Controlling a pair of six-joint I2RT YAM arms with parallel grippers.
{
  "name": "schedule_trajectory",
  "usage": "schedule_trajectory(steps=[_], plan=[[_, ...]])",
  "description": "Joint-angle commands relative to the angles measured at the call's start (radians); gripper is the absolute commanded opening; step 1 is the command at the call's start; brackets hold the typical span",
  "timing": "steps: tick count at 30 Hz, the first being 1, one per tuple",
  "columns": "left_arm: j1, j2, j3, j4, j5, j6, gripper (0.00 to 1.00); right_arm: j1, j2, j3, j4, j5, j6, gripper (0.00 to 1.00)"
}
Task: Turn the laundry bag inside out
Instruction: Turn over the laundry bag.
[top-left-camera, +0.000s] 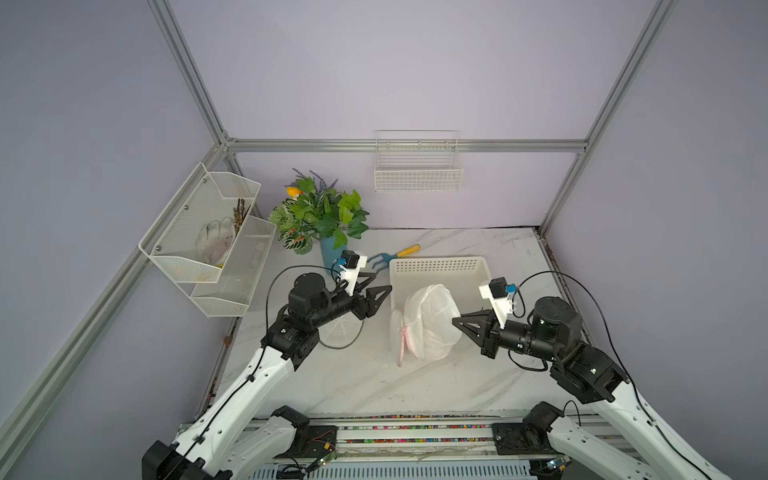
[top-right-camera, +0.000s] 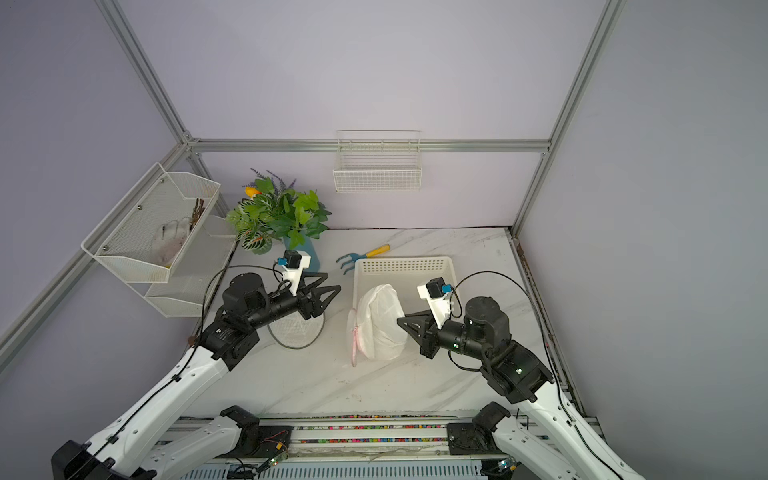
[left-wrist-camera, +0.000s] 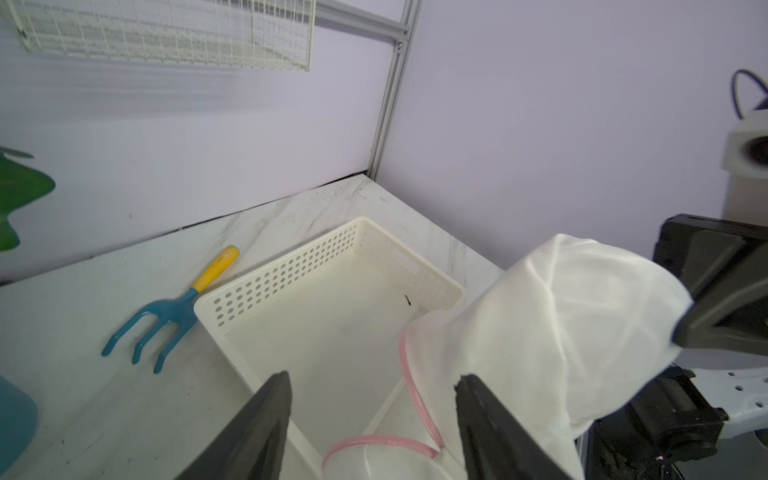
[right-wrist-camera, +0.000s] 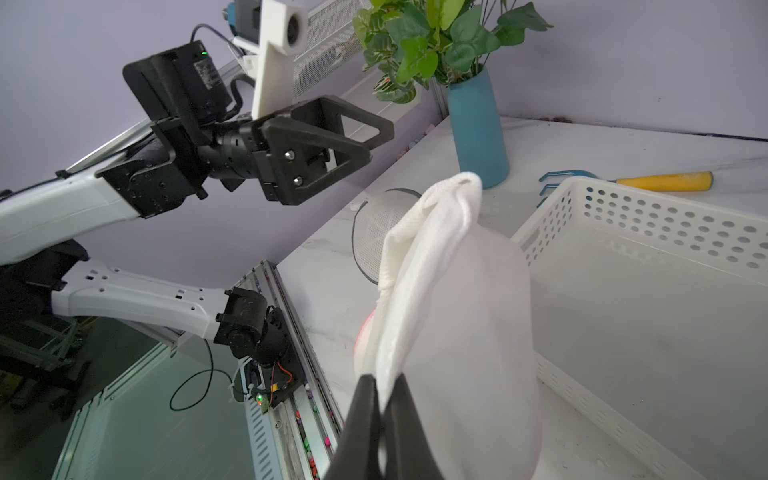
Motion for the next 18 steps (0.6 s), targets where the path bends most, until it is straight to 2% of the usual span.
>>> schedule_trajectory(steps=[1,4,7,13,18], plan=[[0.002,-0.045,-0.024,0.033,0.173,0.053,0.68,0.005,0.019,0.069,0.022,0.040,0.095,0.00],[-0.010,-0.058,-0.050,0.032,0.292,0.054,0.69,0.005,0.049,0.092,0.029,0.005,0.094,0.00],[-0.037,-0.068,-0.060,0.000,0.303,0.106,0.72,0.005,0.063,0.098,0.051,-0.027,0.089,0.00],[-0.092,-0.056,-0.018,-0.173,0.177,0.266,0.76,0.005,0.081,0.124,0.090,-0.035,0.133,0.00],[-0.110,-0.045,-0.008,-0.180,0.127,0.268,0.79,0.005,0.078,0.136,0.132,-0.045,0.170,0.00]])
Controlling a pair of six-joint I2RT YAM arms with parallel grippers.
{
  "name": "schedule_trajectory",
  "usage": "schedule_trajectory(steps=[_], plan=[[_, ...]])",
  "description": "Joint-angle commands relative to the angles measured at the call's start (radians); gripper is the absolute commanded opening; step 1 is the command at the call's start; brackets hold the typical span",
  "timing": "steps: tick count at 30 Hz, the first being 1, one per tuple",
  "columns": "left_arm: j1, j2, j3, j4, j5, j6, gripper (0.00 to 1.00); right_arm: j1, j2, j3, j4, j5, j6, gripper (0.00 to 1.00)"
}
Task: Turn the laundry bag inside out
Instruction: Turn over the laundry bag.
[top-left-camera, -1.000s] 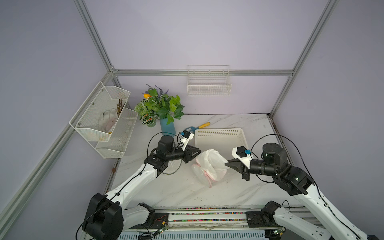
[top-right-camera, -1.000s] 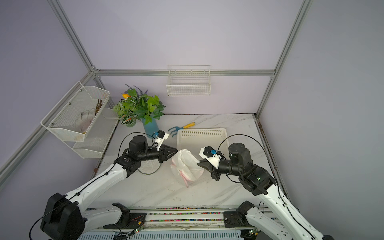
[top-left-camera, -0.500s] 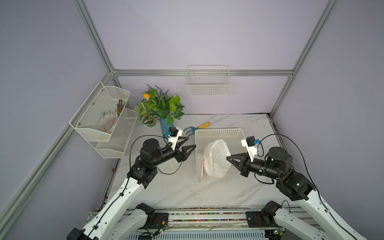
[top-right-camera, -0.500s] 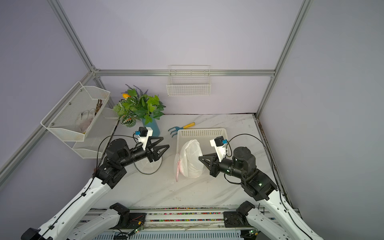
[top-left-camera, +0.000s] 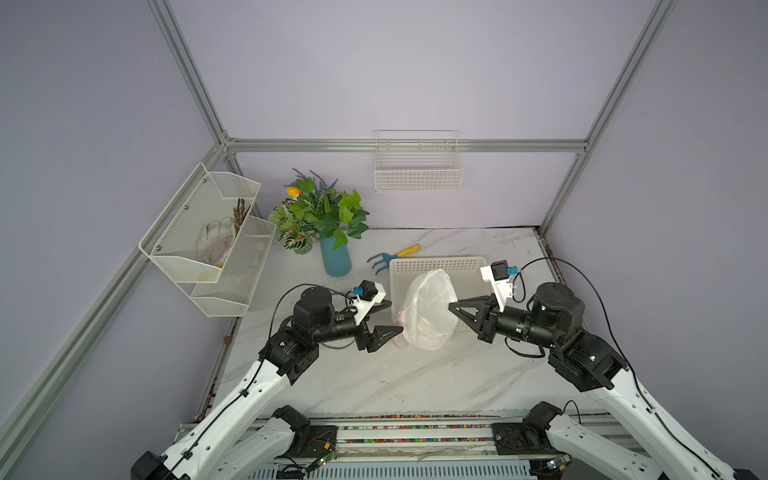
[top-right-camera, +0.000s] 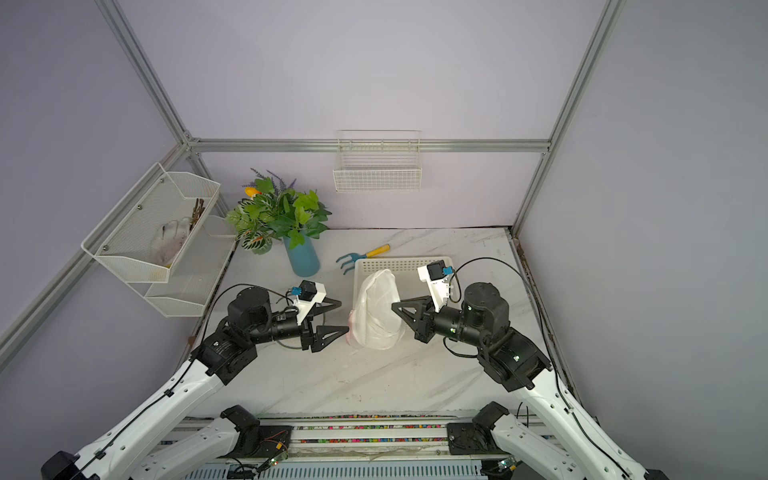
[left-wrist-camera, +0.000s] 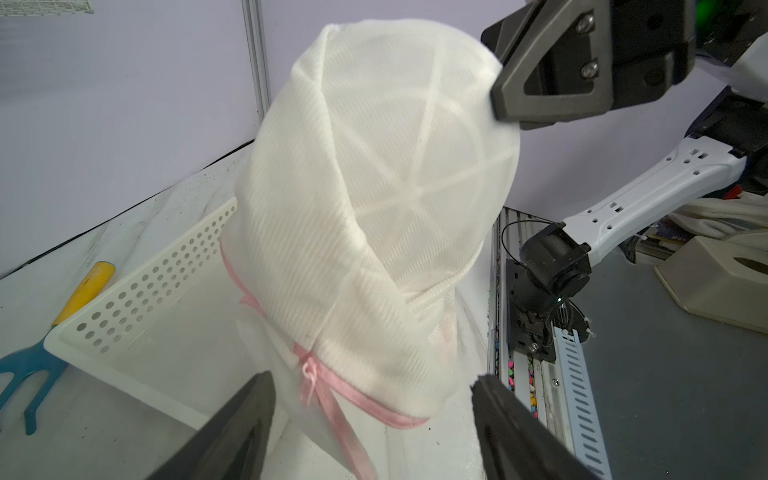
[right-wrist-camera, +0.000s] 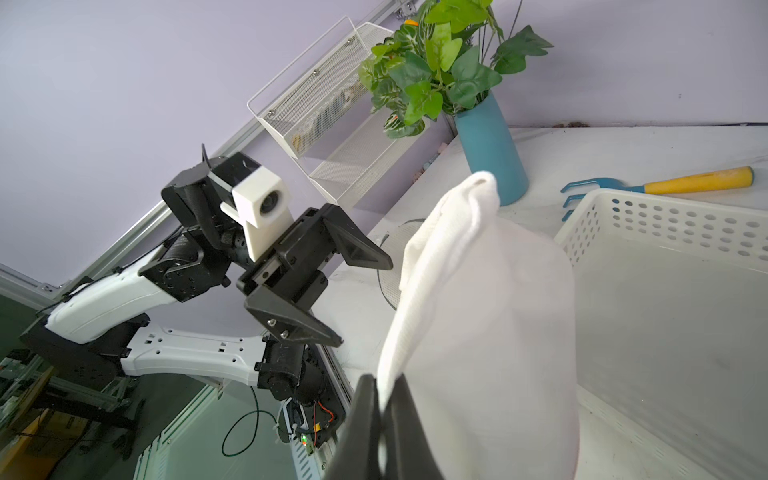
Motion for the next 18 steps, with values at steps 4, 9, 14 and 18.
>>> schedule_trajectory(steps=[4,9,14,18], plan=[[-0.018,0.032,0.056,-0.019,-0.059,0.025,0.79,0.005,-0.005,0.043,0.106,-0.032,0.054,0.00],[-0.029,0.067,0.082,-0.016,-0.076,0.027,0.69,0.005,-0.002,0.038,0.134,-0.052,0.073,0.00],[-0.031,0.092,0.100,-0.011,-0.070,0.018,0.42,0.005,-0.002,0.038,0.144,-0.052,0.077,0.00],[-0.031,0.089,0.100,-0.003,-0.087,0.012,0.11,0.004,-0.015,0.040,0.108,-0.019,0.047,0.00]])
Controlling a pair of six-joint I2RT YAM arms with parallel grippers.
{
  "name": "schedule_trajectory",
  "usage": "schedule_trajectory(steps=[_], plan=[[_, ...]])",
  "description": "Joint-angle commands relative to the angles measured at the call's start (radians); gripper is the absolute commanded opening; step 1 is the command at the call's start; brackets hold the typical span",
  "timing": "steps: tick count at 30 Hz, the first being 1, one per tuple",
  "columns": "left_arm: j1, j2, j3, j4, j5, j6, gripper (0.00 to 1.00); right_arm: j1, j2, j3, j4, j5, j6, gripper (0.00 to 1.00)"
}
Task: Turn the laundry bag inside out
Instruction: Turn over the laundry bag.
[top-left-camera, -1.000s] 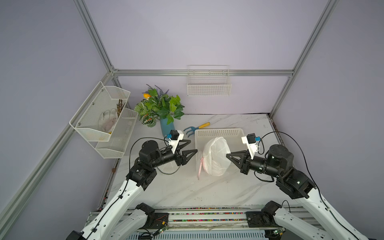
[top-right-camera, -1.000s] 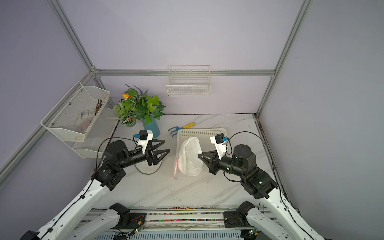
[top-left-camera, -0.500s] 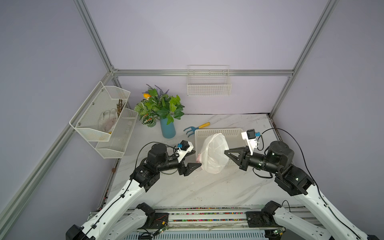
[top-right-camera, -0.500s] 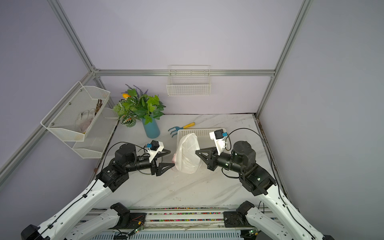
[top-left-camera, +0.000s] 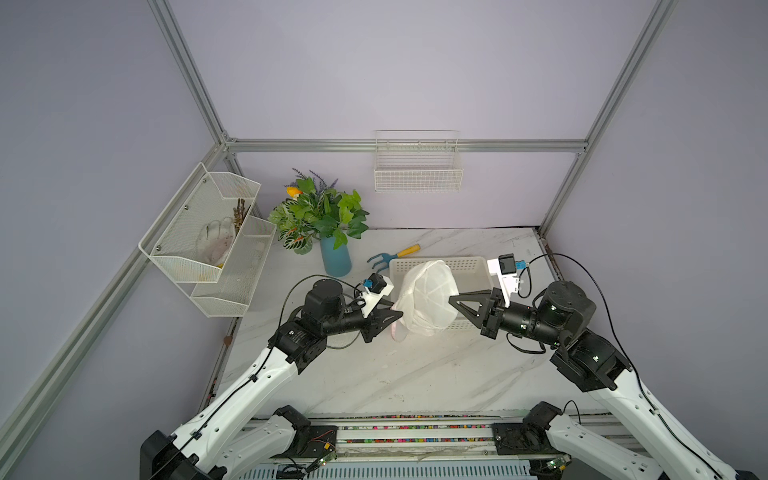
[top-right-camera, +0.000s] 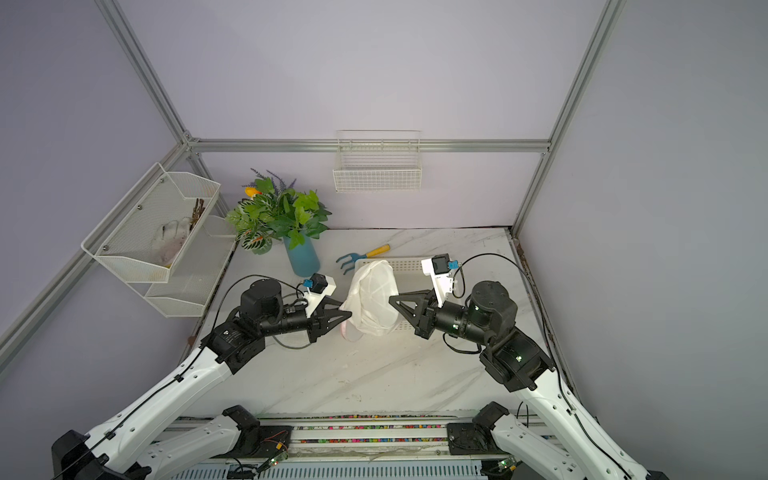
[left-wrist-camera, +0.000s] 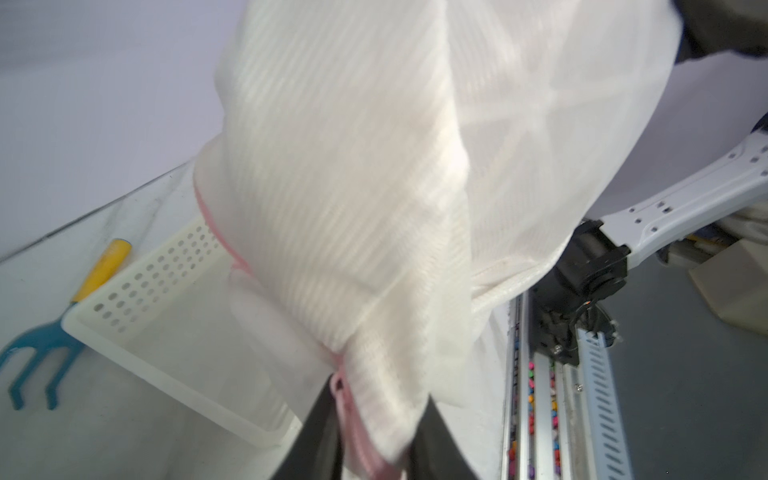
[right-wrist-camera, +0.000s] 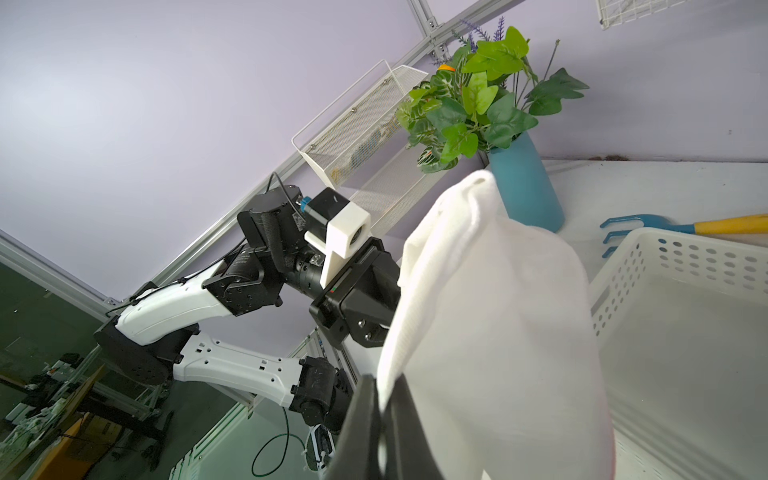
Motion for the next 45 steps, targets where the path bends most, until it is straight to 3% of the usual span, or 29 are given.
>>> schedule_trajectory(steps=[1,8,13,17,21,29,32,35,39,45], plan=[[-0.004,-0.011,0.029,0.026,-0.020,-0.003,0.03,0.005,-0.017,0.022,-0.006,0.024,-0.032,0.00],[-0.005,-0.064,0.019,0.100,-0.105,-0.118,0.00,0.003,-0.032,0.000,-0.181,0.058,-0.153,0.00],[0.012,-0.039,0.010,0.107,-0.243,-0.214,0.00,0.005,-0.030,0.003,-0.175,-0.160,-0.216,0.00],[0.017,0.045,0.018,0.080,-0.261,-0.281,0.00,0.005,-0.038,0.010,-0.107,-0.306,-0.229,0.00],[0.017,0.120,0.012,0.084,-0.194,-0.297,0.00,0.005,-0.041,0.023,-0.029,-0.349,-0.197,0.00],[-0.011,0.129,-0.054,0.189,-0.099,-0.304,0.19,0.005,-0.089,-0.028,0.210,-0.125,-0.074,0.00],[-0.016,0.066,-0.100,0.286,-0.106,-0.296,0.35,0.005,-0.095,-0.063,0.251,-0.010,0.015,0.00],[-0.016,-0.015,-0.136,0.343,-0.185,-0.272,0.57,0.005,-0.086,-0.067,0.234,0.122,0.114,0.00],[-0.020,-0.118,-0.138,0.321,-0.310,-0.161,0.69,0.004,-0.063,-0.039,0.177,0.258,0.237,0.00],[-0.088,-0.197,-0.067,0.273,-0.405,0.146,0.72,0.005,0.024,0.095,0.062,0.306,0.374,0.00]])
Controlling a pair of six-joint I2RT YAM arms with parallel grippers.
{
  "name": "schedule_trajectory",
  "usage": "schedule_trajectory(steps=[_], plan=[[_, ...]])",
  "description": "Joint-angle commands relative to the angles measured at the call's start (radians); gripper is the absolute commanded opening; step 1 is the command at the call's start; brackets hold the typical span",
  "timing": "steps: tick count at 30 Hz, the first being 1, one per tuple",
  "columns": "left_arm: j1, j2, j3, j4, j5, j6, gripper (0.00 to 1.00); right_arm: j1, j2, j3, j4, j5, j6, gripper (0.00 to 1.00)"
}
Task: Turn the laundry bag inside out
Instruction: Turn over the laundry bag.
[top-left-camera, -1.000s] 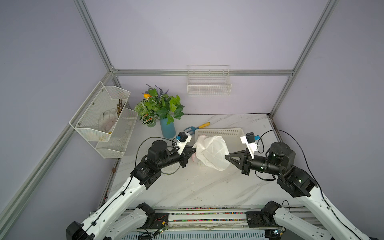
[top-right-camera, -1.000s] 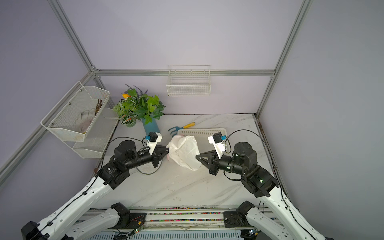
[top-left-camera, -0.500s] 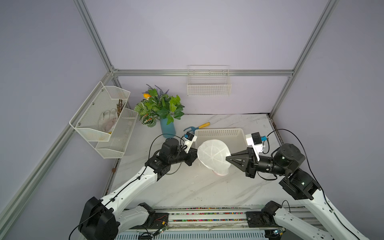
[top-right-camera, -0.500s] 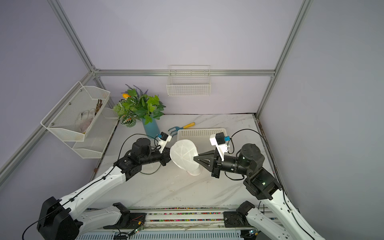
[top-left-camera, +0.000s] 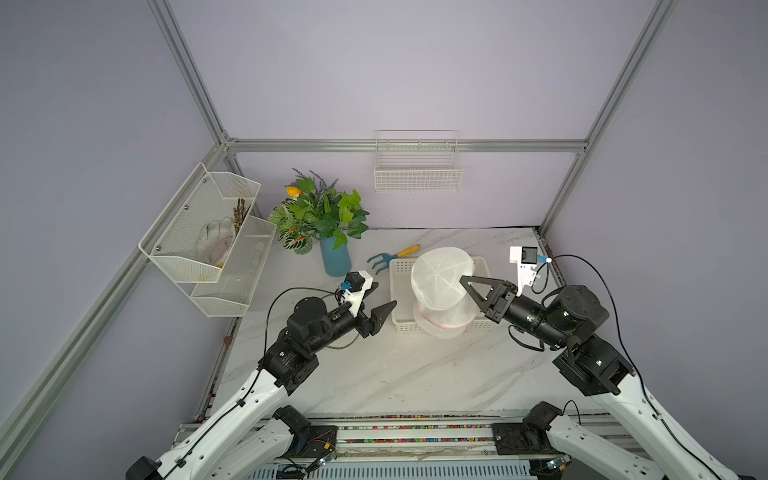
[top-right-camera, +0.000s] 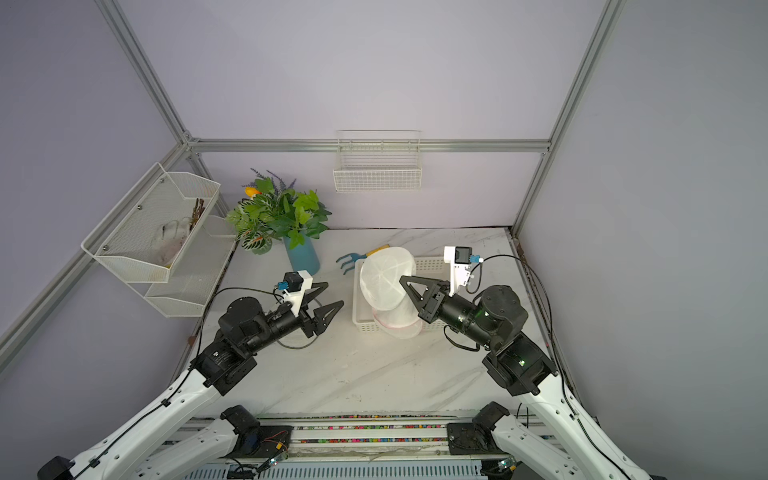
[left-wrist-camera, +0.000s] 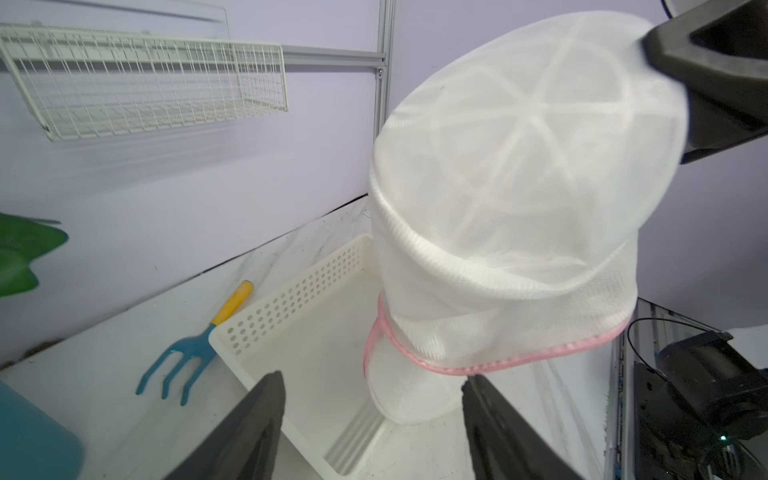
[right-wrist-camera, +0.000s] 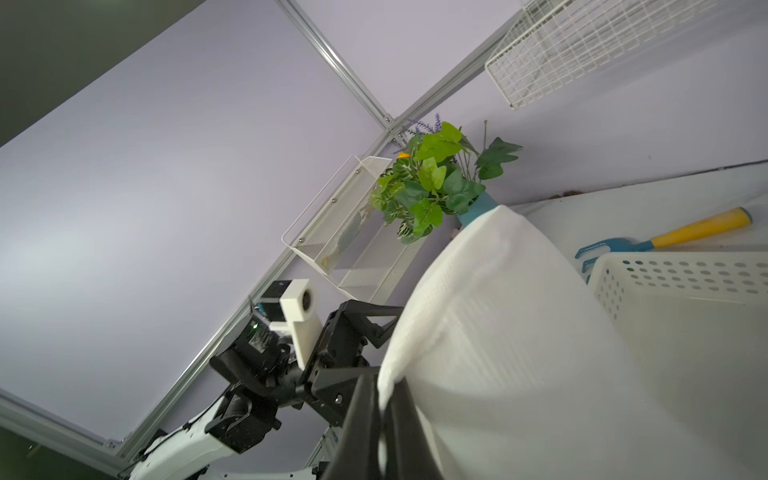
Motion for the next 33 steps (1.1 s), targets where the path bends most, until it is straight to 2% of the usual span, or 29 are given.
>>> schedule_trajectory(steps=[1,9,13,17,22,33], plan=[[-0.057,-0.015,0.072,0.024,-0.078,0.266,0.72,0.005,0.045,0.106,-0.055,0.047,0.113,0.00],[-0.211,0.110,0.198,0.088,-0.122,0.764,0.77,0.005,0.143,0.216,-0.039,0.020,0.320,0.00],[-0.245,0.183,0.244,0.103,-0.159,0.934,0.80,0.005,0.161,0.241,-0.015,0.011,0.395,0.00],[-0.245,0.227,0.264,0.157,-0.222,1.003,0.77,0.005,0.171,0.259,-0.009,-0.011,0.430,0.00],[-0.248,0.238,0.246,0.298,-0.295,1.042,0.66,0.004,0.170,0.264,-0.027,-0.029,0.446,0.00],[-0.249,0.249,0.266,0.317,-0.341,1.075,0.42,0.005,0.198,0.288,-0.109,-0.111,0.440,0.00]])
